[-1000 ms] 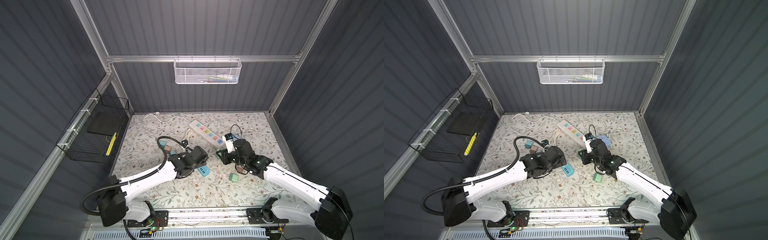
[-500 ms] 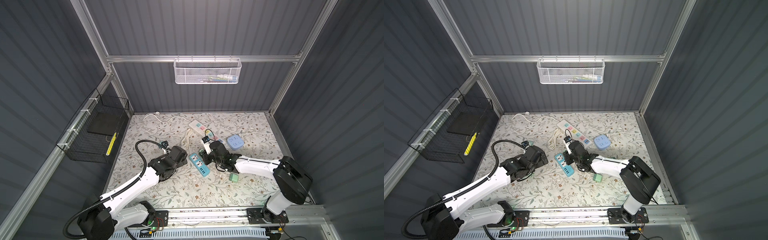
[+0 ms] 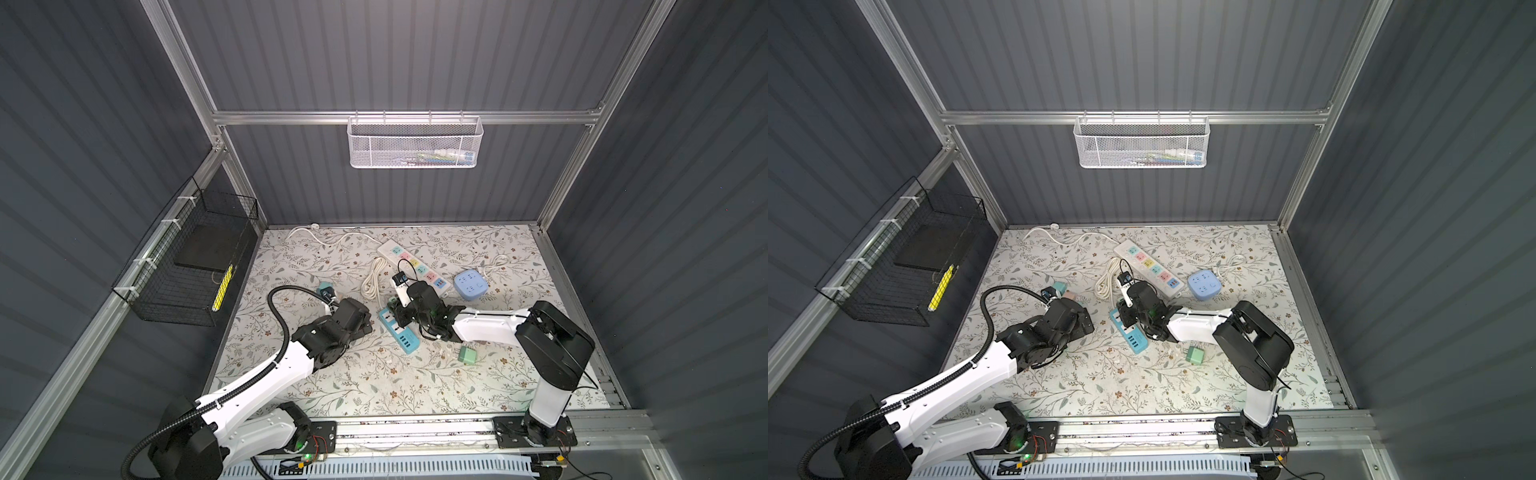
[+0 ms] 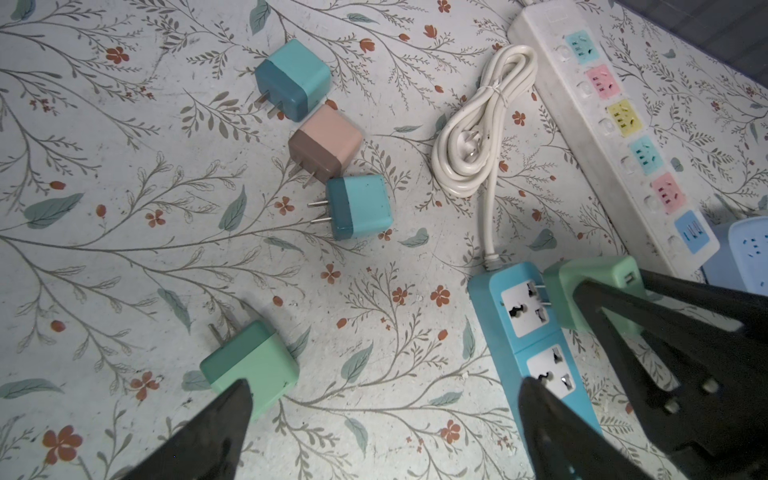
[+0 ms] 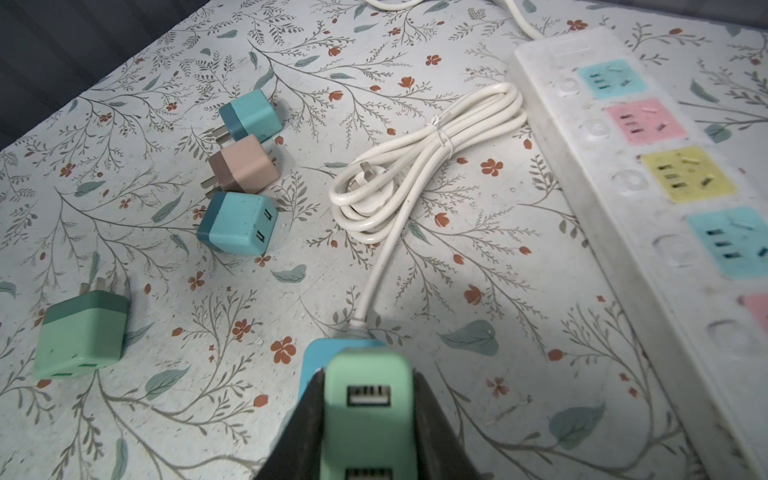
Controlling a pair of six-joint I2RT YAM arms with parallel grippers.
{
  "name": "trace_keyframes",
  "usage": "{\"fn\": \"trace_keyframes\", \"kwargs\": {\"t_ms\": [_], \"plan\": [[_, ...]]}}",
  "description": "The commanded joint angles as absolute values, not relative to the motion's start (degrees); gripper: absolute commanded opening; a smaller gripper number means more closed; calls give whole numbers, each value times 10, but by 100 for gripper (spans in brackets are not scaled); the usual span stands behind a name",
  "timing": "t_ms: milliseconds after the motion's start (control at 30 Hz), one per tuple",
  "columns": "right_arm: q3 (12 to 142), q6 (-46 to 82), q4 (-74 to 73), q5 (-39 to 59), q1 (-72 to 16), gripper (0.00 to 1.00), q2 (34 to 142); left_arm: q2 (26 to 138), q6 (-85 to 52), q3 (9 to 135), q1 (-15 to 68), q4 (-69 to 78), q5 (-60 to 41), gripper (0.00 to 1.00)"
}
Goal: Insert the plug
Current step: 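Lower the mint-green adapter with right gripper over the teal strip's socket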
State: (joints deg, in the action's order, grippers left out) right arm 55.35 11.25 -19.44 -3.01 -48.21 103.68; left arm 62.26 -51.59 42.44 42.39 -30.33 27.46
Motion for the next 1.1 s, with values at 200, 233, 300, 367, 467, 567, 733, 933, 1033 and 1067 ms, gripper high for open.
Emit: {"fn": "trace_keyframes", "kwargs": {"t_ms": [200,233,300,367,467,567,733,933,1033,1067], "plan": [[538,100,-190,-49,-491,18,1034,628,-500,443,419,-304,285,100],[537,99,-188,-50,-490,18,1033,628,-499,443,419,-303,284,100],[529,99,-188,-50,-491,18,1028,630,-498,443,418,-301,282,100],[525,100,-185,-48,-493,18,1028,633,-498,441,418,-298,281,100],[519,100,-186,-52,-496,18,1026,639,-498,442,417,-293,279,100],[515,102,-188,-57,-497,19,1021,644,-497,445,416,-290,274,100],[528,84,-199,-64,-500,19,1045,653,-494,447,414,-284,272,100],[531,77,-193,-70,-505,19,1052,652,-492,447,412,-289,274,100],[526,73,-189,-74,-512,19,1052,643,-493,438,410,-285,276,100],[531,71,-178,-78,-516,19,1053,641,-493,435,409,-283,276,100]]}}
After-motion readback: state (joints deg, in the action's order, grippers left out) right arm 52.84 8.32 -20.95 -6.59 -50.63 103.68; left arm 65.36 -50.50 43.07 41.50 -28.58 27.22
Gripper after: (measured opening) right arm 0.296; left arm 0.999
